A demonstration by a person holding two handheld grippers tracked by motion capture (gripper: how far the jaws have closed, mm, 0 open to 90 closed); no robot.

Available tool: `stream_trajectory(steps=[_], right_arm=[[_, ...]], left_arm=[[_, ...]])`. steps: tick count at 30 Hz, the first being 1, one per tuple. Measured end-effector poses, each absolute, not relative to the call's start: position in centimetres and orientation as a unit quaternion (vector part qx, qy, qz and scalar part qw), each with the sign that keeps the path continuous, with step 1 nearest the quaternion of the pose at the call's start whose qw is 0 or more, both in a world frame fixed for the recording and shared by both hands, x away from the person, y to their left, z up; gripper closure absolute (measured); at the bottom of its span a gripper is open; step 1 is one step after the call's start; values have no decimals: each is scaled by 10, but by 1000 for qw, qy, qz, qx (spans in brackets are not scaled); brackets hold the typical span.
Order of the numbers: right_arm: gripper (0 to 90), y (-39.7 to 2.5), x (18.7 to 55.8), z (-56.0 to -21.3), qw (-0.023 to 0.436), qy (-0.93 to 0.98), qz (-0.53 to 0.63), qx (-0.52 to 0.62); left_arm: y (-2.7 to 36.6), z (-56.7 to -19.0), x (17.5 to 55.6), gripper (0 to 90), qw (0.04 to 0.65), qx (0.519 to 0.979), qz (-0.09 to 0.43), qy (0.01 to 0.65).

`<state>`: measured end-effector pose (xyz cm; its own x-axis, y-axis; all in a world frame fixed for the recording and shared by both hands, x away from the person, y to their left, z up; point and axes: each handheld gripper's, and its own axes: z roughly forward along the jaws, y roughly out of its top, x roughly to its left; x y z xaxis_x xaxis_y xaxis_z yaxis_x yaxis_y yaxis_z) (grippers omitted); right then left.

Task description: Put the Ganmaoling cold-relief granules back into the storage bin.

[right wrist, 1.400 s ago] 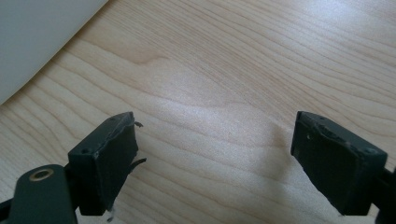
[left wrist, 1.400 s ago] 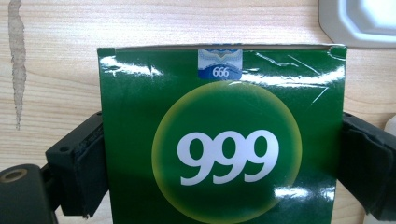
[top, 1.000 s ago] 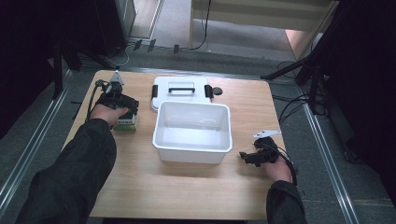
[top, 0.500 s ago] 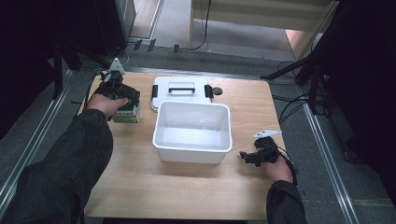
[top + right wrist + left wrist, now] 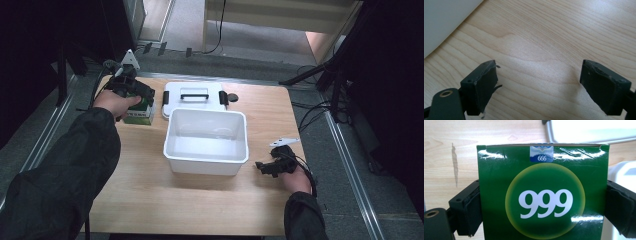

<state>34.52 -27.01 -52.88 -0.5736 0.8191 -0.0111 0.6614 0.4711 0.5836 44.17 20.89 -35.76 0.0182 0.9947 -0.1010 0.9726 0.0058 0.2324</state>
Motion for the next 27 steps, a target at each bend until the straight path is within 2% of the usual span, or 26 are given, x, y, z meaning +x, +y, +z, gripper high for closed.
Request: stream_trajectory(steps=[12,27], right_arm=[[144,-271,345,-529,146,844,266,442],[142,-272,344,-528,147,843,266,444]], left_arm=[[170,-316,442,55,128,727,57,672],[119,-304,432,55,146,746,43,648]])
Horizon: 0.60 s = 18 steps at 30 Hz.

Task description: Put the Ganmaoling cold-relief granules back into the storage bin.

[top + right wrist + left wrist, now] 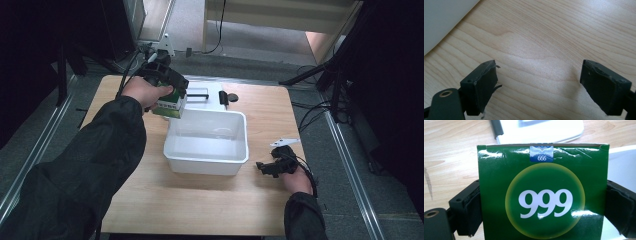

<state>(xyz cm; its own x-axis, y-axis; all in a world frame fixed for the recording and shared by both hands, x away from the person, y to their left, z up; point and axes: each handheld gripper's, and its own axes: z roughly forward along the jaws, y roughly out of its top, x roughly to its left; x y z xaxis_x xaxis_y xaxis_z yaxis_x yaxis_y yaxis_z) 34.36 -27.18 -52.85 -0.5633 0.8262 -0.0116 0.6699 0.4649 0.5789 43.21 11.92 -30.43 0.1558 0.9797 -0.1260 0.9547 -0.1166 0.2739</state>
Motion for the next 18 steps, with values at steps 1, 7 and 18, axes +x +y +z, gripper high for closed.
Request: stream_trajectory(steps=[1,7,18], right_arm=[[143,-272,344,-529,146,843,266,444],[143,-271,344,-529,147,844,266,442],[143,-272,343,-529,146,843,263,446]], left_arm=[[114,-304,431,55,144,750,43,644],[97,-304,426,55,148,760,38,631],[68,-314,422,55,144,776,26,614]])
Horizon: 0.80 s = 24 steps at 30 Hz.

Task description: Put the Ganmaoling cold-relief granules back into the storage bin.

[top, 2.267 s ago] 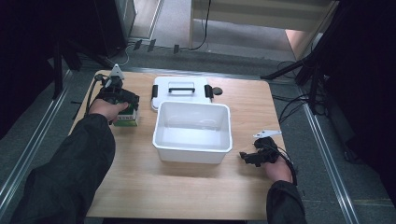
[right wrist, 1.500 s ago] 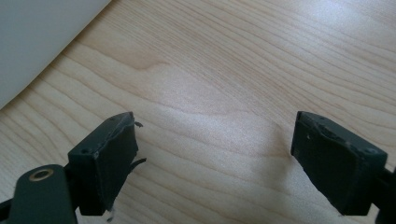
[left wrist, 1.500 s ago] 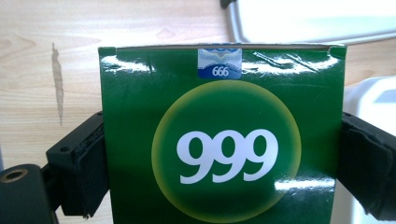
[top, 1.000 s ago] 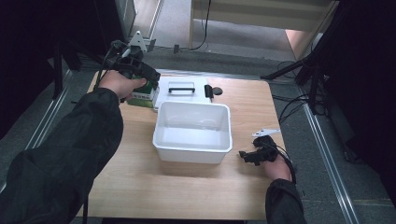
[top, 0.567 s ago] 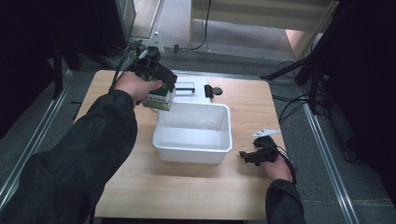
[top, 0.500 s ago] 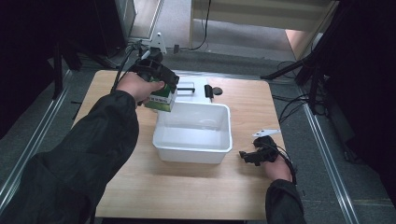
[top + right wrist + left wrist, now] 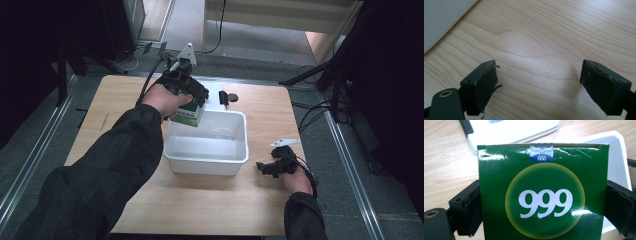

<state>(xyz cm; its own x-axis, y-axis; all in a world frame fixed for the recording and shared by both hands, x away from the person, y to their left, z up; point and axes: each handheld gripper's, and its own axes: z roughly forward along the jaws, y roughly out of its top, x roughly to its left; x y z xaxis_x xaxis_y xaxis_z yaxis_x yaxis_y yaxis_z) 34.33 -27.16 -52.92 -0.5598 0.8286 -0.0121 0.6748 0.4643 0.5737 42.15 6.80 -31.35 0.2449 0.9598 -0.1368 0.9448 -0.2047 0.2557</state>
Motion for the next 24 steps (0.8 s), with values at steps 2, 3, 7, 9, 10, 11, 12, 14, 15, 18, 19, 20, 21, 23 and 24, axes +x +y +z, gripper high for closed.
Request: stream_trajectory(steps=[2,3,7,9,10,11,12,14,15,18,19,20,21,23,24], right_arm=[[143,-272,343,-529,146,844,263,445],[143,-272,343,-529,147,843,263,445],[143,-272,343,-529,147,843,264,446],[143,-272,343,-529,146,843,264,445],[144,-272,343,-529,147,843,264,445],[143,-272,343,-529,146,843,264,446],[143,-272,343,-529,146,843,263,445],[143,-272,343,-529,146,842,264,446],[143,-272,343,-529,146,843,264,446],[144,-272,343,-529,146,842,264,447],[143,-272,343,-529,146,843,264,446],[144,-272,343,-529,147,843,263,446],[143,-272,343,-529,147,843,264,444],[143,-272,343,-529,147,844,264,443],[143,-272,343,-529,147,844,264,443]], left_arm=[[63,-316,421,54,143,777,25,612],[61,-317,420,54,142,778,23,612],[51,-321,418,55,142,784,18,605],[48,-325,417,54,138,787,14,602],[47,-327,416,55,137,788,13,601],[46,-329,416,55,136,787,12,601],[45,-331,416,54,136,787,11,602],[45,-335,416,54,134,784,10,606],[46,-337,417,55,130,785,8,605],[45,-342,417,54,126,783,6,609],[44,-344,417,54,126,782,6,610],[43,-346,417,54,125,783,6,610],[42,-347,417,54,124,782,5,611],[41,-349,417,54,123,782,5,611],[41,-351,417,54,123,780,4,614]])
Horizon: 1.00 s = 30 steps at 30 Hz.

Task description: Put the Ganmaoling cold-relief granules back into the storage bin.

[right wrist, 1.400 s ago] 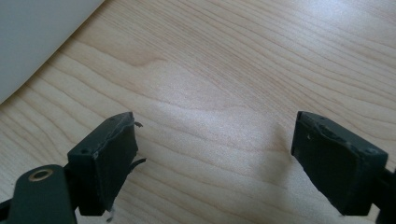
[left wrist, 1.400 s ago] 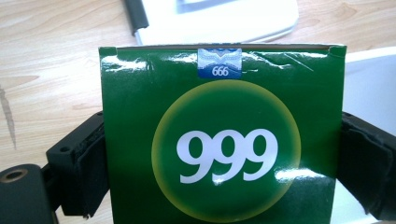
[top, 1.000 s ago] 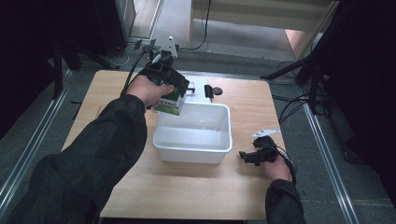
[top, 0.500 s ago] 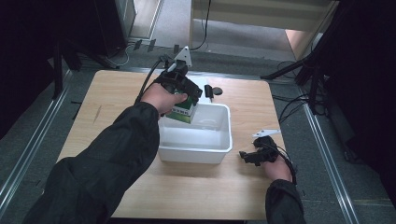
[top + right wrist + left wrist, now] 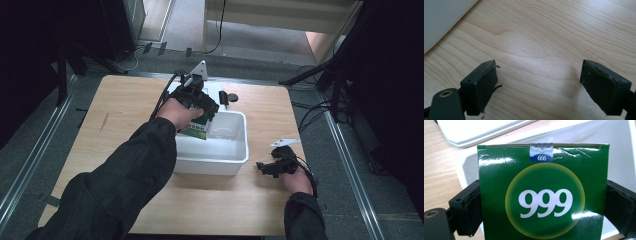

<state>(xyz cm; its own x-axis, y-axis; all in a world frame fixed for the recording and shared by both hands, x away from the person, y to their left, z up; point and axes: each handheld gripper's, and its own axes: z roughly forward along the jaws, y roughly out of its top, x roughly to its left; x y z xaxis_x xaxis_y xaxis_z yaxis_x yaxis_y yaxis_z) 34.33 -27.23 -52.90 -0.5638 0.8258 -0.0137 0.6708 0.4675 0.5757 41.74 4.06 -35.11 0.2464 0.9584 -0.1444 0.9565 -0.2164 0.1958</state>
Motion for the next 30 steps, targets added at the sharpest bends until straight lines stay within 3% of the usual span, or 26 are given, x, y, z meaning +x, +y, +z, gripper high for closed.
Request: stream_trajectory(steps=[30], right_arm=[[144,-273,343,-529,145,844,264,443]], left_arm=[[36,-382,427,51,97,746,13,659]])
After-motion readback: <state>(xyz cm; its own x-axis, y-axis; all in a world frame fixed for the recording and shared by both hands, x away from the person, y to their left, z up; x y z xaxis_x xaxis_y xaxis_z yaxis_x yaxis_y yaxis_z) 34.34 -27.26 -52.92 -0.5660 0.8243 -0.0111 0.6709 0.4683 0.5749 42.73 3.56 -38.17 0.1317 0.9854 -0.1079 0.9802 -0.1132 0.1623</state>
